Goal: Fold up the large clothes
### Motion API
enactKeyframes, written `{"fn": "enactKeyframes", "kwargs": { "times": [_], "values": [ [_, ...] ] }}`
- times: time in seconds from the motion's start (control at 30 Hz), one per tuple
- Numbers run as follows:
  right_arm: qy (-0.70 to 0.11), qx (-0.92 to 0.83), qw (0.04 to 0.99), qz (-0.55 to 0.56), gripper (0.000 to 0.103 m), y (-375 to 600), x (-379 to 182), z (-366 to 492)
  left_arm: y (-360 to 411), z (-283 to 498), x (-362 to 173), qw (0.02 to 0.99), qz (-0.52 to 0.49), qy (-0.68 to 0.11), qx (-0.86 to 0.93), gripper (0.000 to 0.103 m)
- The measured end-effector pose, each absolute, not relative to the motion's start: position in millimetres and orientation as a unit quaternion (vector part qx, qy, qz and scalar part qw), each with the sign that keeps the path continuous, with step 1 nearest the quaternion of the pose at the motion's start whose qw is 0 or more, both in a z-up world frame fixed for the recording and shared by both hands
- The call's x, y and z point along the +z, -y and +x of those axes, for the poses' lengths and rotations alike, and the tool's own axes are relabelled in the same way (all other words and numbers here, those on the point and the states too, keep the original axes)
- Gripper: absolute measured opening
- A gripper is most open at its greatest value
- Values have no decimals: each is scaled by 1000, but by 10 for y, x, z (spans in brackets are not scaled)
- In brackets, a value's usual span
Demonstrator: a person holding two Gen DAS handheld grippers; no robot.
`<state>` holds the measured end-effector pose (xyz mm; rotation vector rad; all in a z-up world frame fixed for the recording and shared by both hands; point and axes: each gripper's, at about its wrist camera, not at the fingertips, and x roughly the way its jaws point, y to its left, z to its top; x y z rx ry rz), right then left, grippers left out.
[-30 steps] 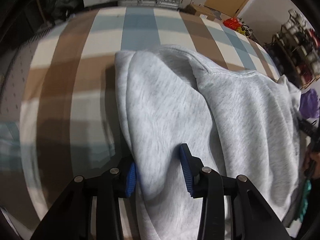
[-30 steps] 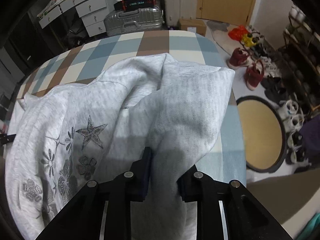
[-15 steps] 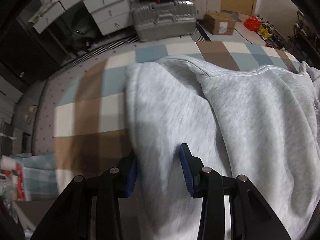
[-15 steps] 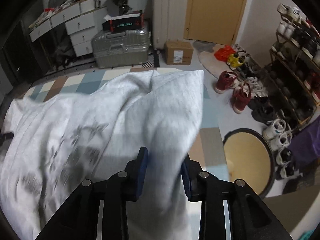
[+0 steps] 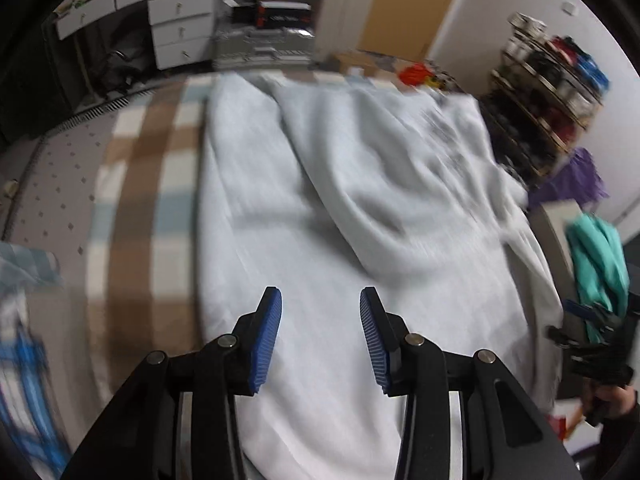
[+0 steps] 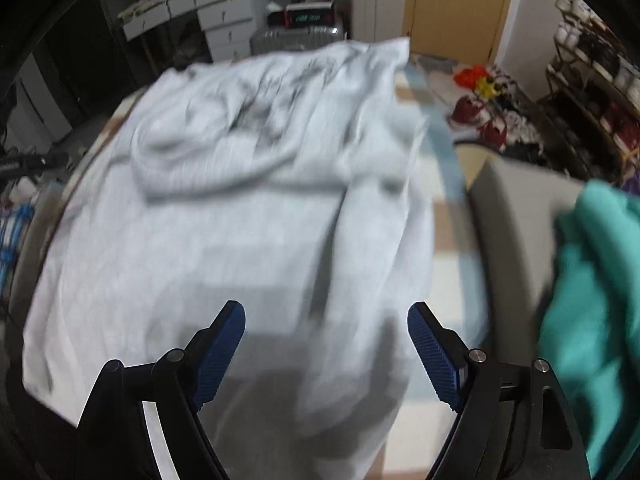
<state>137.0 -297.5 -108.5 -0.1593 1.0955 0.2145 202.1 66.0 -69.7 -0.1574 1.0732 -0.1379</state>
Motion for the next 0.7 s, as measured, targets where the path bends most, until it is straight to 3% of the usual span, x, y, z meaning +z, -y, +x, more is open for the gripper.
{"fn": "enactKeyframes", "kwargs": {
  "times": [0.07,0.1,0.13,0.2,0.3,0.37,0.7],
  "values": [
    [-523,82,843,-91,78,2991,-1236,1263,-563,1850,-779,850,-67,-517,-77,35],
    [-521,81,845,-91,63,3020,-1283,1240,-520,1740,-836,849,-54,-521,-71,35],
    [-516,75,848,-94,38,3063,-1302,1221,-510,1645,-852,850,-45,-521,-67,35],
    [-506,59,856,-89,14,3172,-1262,1219,-495,1498,-941,850,-30,-522,-67,35],
    [-501,48,863,-40,11,3488,-1135,1222,-562,1275,-979,842,-21,-536,-64,35],
    [-495,24,868,-33,4,3657,-1060,1210,-631,1185,-990,840,-19,-538,-62,35],
    [-521,15,850,-71,5,3702,-1230,1181,-851,934,-1002,840,-36,-540,-47,35]
  ]
}}
